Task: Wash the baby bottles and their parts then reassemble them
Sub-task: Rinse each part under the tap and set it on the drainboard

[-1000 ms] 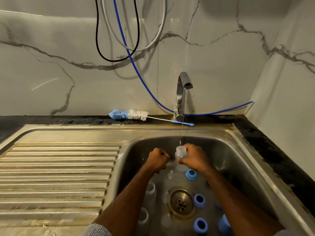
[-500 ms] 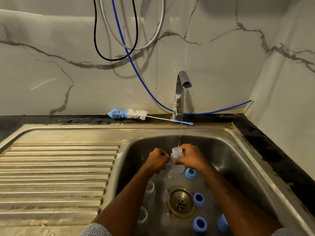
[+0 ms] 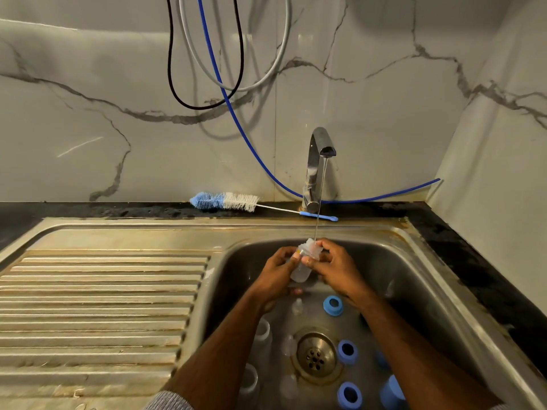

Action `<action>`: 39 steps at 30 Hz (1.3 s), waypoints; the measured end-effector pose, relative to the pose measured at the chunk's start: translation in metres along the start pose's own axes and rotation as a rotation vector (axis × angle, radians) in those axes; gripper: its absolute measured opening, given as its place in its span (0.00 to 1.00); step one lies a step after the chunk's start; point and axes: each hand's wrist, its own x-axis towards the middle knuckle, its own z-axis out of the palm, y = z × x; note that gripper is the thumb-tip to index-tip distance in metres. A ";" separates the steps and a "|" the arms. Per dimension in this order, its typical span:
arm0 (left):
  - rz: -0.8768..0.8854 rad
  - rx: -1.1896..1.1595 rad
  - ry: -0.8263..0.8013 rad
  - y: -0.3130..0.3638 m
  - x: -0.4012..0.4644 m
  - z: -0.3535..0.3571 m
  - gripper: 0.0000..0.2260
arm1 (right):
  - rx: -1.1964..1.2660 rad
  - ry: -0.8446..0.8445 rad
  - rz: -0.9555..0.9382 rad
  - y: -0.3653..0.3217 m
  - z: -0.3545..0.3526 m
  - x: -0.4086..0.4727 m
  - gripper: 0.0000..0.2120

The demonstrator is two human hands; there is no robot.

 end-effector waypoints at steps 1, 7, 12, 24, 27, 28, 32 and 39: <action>0.005 -0.023 -0.003 0.000 0.000 0.001 0.10 | -0.011 -0.006 -0.006 0.000 -0.001 0.000 0.17; -0.011 -0.023 -0.012 0.001 0.000 0.004 0.13 | -0.190 0.035 -0.002 -0.002 -0.009 -0.002 0.15; -0.022 -0.016 -0.032 0.001 0.001 0.003 0.14 | -0.100 -0.046 -0.054 -0.001 -0.012 -0.005 0.23; 0.028 -0.272 -0.088 -0.004 0.003 0.010 0.14 | 0.434 0.180 0.427 0.007 -0.009 0.005 0.20; 0.128 -0.160 -0.052 -0.007 0.003 0.014 0.19 | 0.536 0.167 0.457 0.009 -0.002 0.005 0.17; 0.156 -0.114 -0.017 -0.008 0.003 0.014 0.21 | 0.563 0.161 0.459 0.009 0.001 0.006 0.15; 0.269 0.074 0.099 -0.008 0.004 0.012 0.22 | 0.632 0.137 0.515 0.008 0.010 0.005 0.14; 0.347 0.203 0.174 -0.005 0.003 0.016 0.22 | 0.624 0.045 0.630 0.003 0.006 -0.004 0.29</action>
